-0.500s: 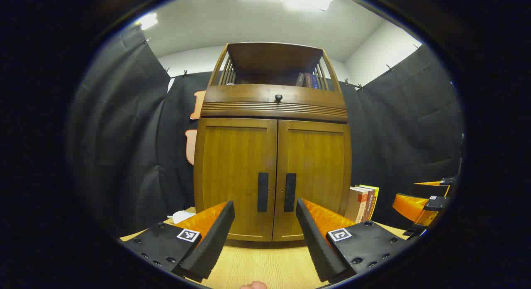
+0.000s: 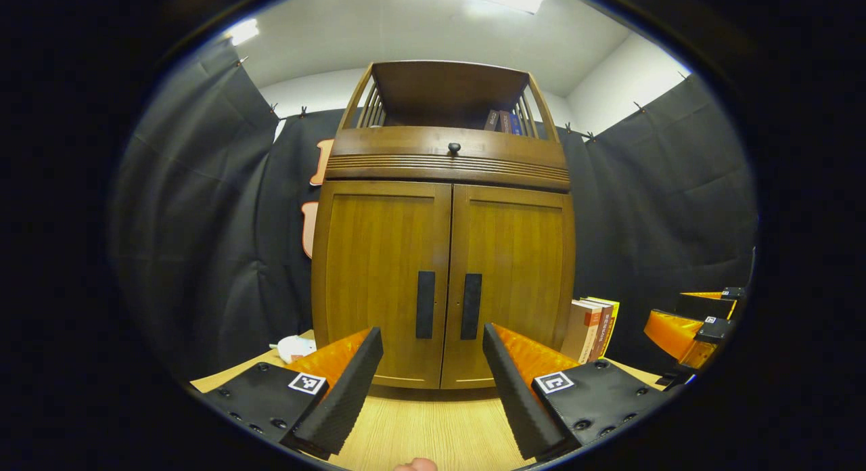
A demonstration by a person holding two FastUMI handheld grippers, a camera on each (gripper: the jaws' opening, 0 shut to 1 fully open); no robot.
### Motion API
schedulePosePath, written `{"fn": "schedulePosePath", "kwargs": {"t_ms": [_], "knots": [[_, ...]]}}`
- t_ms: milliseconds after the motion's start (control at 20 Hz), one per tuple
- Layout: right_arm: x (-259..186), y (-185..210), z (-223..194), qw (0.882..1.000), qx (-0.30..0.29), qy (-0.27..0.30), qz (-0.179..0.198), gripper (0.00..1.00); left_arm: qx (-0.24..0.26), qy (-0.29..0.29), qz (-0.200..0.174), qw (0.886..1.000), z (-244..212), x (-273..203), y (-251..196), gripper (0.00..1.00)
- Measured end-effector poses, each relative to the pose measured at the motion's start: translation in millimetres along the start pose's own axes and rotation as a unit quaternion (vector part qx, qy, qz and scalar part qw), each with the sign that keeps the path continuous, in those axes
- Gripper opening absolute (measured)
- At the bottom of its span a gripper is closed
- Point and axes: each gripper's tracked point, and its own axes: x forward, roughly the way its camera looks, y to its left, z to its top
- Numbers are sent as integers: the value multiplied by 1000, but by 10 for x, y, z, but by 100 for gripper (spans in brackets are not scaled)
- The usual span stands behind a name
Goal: Open the right door of the double-door shoe cabinet with the right hand, and open the left door with the left hand.
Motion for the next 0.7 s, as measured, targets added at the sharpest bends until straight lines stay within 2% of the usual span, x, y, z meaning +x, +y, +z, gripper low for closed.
{"fn": "schedulePosePath", "kwargs": {"t_ms": [50,100,200,250,300,400,500,550,650,700], "knots": [[7,0,9,1000,-1,-1,-1,98,1,0,2,1000,7,19,18,93],[2,-4,10,1000,-2,0,-5,94,1,-1,3,1000,18,42,31,93],[-18,2,40,1000,1,-1,-8,94,3,-4,3,1000,41,61,43,93],[-23,-3,37,1000,2,0,-10,98,3,-4,2,1000,31,57,43,99],[-21,-1,31,1000,2,0,-12,97,4,-5,2,1000,32,58,44,93],[-20,-2,13,1000,-1,4,-14,94,4,-7,2,1000,36,51,45,93],[-27,8,19,1000,2,7,-14,98,6,-11,3,1000,54,54,58,93],[-27,11,39,1000,4,6,-14,98,7,-13,4,1000,64,64,65,99],[-19,-12,58,1000,5,2,-16,98,12,-14,4,1000,83,82,80,99],[-12,-25,50,1000,7,2,-21,94,15,-15,6,1000,77,90,95,96]]}}
